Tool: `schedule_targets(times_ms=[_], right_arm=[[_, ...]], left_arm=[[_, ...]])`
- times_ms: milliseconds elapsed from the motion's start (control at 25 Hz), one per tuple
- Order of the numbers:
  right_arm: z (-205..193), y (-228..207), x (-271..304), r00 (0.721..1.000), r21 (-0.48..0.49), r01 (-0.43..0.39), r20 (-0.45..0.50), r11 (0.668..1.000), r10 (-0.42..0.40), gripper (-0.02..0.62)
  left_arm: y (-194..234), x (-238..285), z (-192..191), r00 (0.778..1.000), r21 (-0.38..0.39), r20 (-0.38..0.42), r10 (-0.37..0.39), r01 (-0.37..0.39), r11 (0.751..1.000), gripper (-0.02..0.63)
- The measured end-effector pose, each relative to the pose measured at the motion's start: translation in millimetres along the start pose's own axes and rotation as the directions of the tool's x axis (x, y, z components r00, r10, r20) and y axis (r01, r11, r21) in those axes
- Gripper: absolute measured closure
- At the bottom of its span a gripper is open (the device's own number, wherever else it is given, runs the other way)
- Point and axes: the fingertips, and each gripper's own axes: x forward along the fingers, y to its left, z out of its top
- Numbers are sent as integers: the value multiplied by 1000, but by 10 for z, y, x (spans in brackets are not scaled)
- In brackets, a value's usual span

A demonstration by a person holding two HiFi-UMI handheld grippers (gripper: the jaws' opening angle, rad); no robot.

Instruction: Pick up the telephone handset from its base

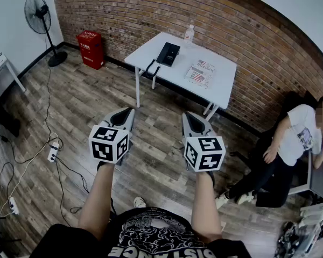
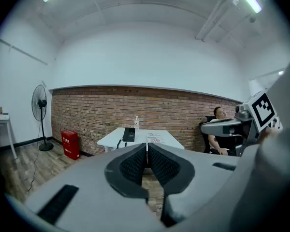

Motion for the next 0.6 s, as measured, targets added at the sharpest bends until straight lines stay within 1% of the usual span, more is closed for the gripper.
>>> schedule_targets(times_ms=[160, 360, 600], right_arm=[[-19, 97, 64, 1000, 12, 3, 0, 1000, -3, 595], [-33, 217, 173, 1000, 11, 10, -6, 1000, -10, 595], [-29, 233, 345, 1000, 4, 12, -11, 1000, -12, 595]], left_arm=[[92, -6, -67, 1000, -16, -10, -8, 8, 1000, 591], [222, 5, -88, 1000, -17, -1, -28, 28, 999, 591], [376, 142, -59, 999, -21, 12, -35, 35, 999, 589]])
